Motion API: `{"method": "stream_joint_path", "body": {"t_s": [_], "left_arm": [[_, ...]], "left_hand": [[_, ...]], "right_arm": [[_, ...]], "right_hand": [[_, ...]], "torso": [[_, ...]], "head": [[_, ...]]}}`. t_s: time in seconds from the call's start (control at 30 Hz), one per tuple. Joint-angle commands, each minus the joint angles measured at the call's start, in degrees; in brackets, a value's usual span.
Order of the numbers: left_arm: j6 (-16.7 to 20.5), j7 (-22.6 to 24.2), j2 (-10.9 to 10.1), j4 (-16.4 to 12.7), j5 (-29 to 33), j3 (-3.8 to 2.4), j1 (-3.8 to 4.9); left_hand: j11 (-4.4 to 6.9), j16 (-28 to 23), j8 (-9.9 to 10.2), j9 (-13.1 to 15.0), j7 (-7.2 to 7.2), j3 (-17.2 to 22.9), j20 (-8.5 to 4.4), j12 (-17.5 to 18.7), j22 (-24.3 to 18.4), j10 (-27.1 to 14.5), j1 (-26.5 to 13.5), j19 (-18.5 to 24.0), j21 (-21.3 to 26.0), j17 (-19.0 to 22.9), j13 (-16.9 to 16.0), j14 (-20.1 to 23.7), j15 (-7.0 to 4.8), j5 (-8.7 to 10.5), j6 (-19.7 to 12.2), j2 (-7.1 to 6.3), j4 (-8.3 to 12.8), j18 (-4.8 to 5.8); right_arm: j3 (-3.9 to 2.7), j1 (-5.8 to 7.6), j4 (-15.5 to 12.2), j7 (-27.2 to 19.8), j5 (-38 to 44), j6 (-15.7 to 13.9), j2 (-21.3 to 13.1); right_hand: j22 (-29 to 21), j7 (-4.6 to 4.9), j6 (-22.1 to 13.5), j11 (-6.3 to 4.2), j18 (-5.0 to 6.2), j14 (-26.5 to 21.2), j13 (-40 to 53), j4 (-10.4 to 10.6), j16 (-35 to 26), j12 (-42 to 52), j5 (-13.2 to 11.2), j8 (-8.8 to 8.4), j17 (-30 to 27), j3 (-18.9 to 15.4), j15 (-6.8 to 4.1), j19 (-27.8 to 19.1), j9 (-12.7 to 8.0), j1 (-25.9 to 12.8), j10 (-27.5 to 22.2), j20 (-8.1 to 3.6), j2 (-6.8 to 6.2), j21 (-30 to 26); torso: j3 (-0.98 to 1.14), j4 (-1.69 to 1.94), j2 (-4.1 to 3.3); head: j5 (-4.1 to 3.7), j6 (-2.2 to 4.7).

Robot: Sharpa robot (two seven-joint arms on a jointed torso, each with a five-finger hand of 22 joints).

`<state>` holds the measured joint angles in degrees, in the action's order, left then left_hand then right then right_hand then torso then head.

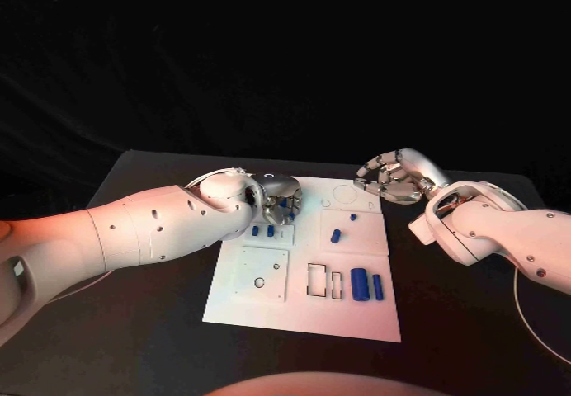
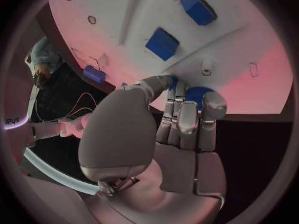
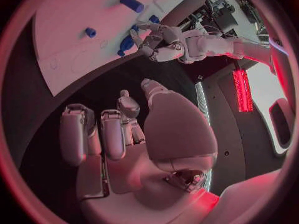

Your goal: Assemble the parts on the task board

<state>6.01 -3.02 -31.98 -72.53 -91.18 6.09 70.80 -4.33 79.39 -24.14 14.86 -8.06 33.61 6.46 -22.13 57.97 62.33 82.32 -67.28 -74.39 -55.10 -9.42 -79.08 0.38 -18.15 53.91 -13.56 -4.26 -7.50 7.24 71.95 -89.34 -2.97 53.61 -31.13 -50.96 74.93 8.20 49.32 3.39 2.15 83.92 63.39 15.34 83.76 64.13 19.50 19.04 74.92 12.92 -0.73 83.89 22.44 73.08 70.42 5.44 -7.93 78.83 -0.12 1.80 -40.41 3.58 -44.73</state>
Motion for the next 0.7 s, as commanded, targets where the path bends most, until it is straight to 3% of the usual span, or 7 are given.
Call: {"method": "stream_joint_path", "body": {"t_s": [0.03, 0.3, 0.67, 0.7], "left_arm": [[1.0, 0.4, -0.2, 0.1, 1.0, 0.12, -0.26], [2.9, 1.0, -1.9, -2.0, 2.3, -0.27, -0.30], [2.1, -0.2, -7.3, -8.2, 6.0, -2.68, 0.04], [1.9, -0.4, -7.8, -8.7, 6.4, -2.81, 0.10]], "left_hand": [[0.04, 0.3, 0.3, 0.1, -0.03, 0.4, -0.03, 0.7, 0.3, 0.9, -0.1, -0.6, -0.4, 0.1, 0.2, -0.5, -0.10, 0.22, 0.8, 0.46, 0.1, 0.39], [0.08, 0.3, 0.8, 0.2, -0.03, 0.4, -0.14, 2.0, 0.4, 1.8, -0.5, -0.7, -0.5, 0.3, 0.6, -0.6, -0.17, 0.25, 1.5, 0.31, 0.4, 0.42], [0.08, 0.1, 1.1, 0.1, -0.07, 0.3, -0.14, 2.8, 0.4, 2.3, -0.9, -0.7, -0.5, 1.0, 0.8, -0.6, -0.15, 0.25, 1.7, 0.14, 0.4, 0.42], [0.05, 0.1, 1.2, 0.1, -0.06, 0.2, -0.13, 3.0, 0.4, 2.4, -1.2, -0.6, -0.5, 1.1, 0.9, -0.6, -0.14, 0.25, 1.8, 0.03, 0.4, 0.42]], "right_arm": [[-0.01, -0.03, -0.1, -0.5, 0.3, 0.1, 0.0], [-0.01, -0.03, -0.1, -0.5, 0.3, 0.0, -0.1], [-0.01, -0.04, 0.1, -0.4, 0.4, -0.1, -0.3], [-0.01, -0.04, 0.1, -0.4, 0.4, -0.1, -0.4]], "right_hand": [[7.7, -0.05, 0.0, -0.06, 0.74, 2.7, 0.1, 0.2, -0.3, 0.1, -0.1, 0.12, 0.5, 0.0, -0.12, -0.1, 0.0, 0.2, -0.1, -0.23, -0.35, -0.2], [7.7, -0.07, 0.1, -0.07, 0.74, 2.7, 0.1, 0.3, -0.3, 0.1, -0.1, 0.16, 0.5, 0.0, -0.13, -0.1, 0.0, 0.1, 0.0, -0.23, -0.37, -0.2], [7.7, -0.07, 0.1, -0.08, 0.74, 2.7, 0.1, 0.3, -0.3, 0.2, -0.1, 0.18, 0.5, 0.0, -0.13, -0.1, 0.0, 0.1, 0.0, -0.23, -0.40, -0.2], [7.7, -0.07, 0.1, -0.08, 0.74, 2.7, 0.1, 0.3, -0.3, 0.2, -0.1, 0.18, 0.5, 0.0, -0.13, -0.1, 0.0, 0.1, 0.0, -0.23, -0.40, -0.2]], "torso": [[0.02, 0.06, 0.10], [-0.04, 0.03, 0.16], [-0.04, 0.35, 0.35], [-0.03, 0.23, 0.26]], "head": [[-0.06, -0.03], [-0.28, 0.30], [-0.49, 0.60], [-0.32, 0.69]]}}
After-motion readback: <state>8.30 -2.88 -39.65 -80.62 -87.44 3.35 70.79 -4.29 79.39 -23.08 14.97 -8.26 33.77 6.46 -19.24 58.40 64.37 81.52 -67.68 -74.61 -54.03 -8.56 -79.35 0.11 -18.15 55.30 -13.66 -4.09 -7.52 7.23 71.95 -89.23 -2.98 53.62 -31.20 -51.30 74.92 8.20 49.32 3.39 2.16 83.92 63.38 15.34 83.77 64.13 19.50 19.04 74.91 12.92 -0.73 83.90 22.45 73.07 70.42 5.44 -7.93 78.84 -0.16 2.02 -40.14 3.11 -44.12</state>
